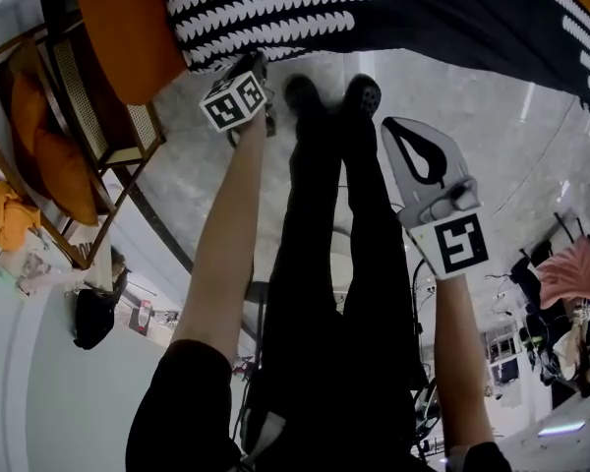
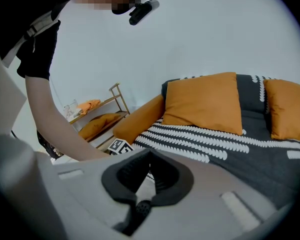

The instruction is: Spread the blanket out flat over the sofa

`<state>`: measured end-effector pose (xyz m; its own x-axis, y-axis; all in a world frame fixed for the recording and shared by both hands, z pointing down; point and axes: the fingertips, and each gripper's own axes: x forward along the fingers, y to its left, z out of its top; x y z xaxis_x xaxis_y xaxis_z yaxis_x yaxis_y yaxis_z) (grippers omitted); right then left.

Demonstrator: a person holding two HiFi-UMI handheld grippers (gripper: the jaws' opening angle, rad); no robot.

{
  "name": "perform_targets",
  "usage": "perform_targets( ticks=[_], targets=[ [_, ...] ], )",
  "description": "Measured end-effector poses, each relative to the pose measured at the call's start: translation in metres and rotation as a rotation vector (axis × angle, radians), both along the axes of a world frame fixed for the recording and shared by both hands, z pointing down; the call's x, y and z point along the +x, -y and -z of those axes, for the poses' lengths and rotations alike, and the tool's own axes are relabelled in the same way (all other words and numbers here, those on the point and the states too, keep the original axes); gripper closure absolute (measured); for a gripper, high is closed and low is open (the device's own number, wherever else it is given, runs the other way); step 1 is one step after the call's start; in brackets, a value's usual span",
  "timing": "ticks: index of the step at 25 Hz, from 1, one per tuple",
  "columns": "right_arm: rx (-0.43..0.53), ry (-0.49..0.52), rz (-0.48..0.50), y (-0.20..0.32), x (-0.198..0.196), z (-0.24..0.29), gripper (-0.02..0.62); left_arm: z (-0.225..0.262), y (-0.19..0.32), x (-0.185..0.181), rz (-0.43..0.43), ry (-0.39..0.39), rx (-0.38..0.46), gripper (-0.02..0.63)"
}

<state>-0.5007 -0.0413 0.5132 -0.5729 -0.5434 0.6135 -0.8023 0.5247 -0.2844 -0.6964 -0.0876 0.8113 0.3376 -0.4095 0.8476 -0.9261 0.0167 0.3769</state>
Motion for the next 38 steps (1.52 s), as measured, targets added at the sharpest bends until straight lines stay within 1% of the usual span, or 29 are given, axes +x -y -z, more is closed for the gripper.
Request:
perform_targets(
  ticks=[3, 7, 9, 13, 18, 22, 26, 29, 30, 32, 35, 36, 38],
  targets=[
    [0.004, 0.000, -0.006, 0.003, 0.004, 0.003, 0.592, 0.000, 0.002, 0.004, -0.037, 0.017, -0.014, 0.517],
    [0.004, -0.005, -0.004, 0.004, 0.002, 0.006, 0.592, 0.003, 0.001, 0.003, -0.091, 0.036, -0.010, 0.557],
    [0.005, -0.003, -0.003, 0.005, 0.001, 0.004, 0.592, 0.002, -0.002, 0.001, -0.104, 0.043, -0.012, 0.569],
    [0.011, 0.003, 0.005, 0.007, 0.000, 0.002, 0.592, 0.000, -0.012, -0.004, -0.148, 0.068, -0.027, 0.575],
    [0.005, 0.004, 0.007, 0.001, -0.012, 0.010, 0.592, 0.004, -0.027, -0.019, -0.196, 0.085, -0.032, 0.579],
    [0.013, 0.004, 0.004, -0.003, -0.012, 0.013, 0.592, 0.005, -0.037, -0.031, -0.199, 0.109, -0.032, 0.586],
    [0.014, -0.001, 0.002, -0.009, -0.001, 0.015, 0.592, 0.007, -0.043, -0.042, -0.247, 0.157, -0.025, 0.591],
    [0.017, -0.007, -0.004, -0.010, 0.004, 0.017, 0.592, 0.003, -0.042, -0.044, -0.303, 0.197, -0.034, 0.591],
    [0.016, -0.009, -0.007, -0.011, 0.005, 0.017, 0.592, 0.001, -0.041, -0.043, -0.312, 0.210, -0.039, 0.591],
    [0.015, -0.012, -0.012, -0.013, 0.009, 0.017, 0.592, -0.002, -0.039, -0.041, -0.301, 0.227, -0.046, 0.591],
    [0.019, -0.015, -0.012, -0.016, 0.011, 0.019, 0.592, -0.003, -0.035, -0.038, -0.251, 0.233, -0.055, 0.581],
    [0.023, -0.016, -0.012, -0.015, 0.011, 0.021, 0.592, -0.004, -0.035, -0.039, -0.239, 0.238, -0.067, 0.558],
    [0.038, -0.016, -0.015, -0.014, 0.010, 0.029, 0.592, -0.007, -0.042, -0.046, -0.216, 0.254, -0.108, 0.446]
  ],
)
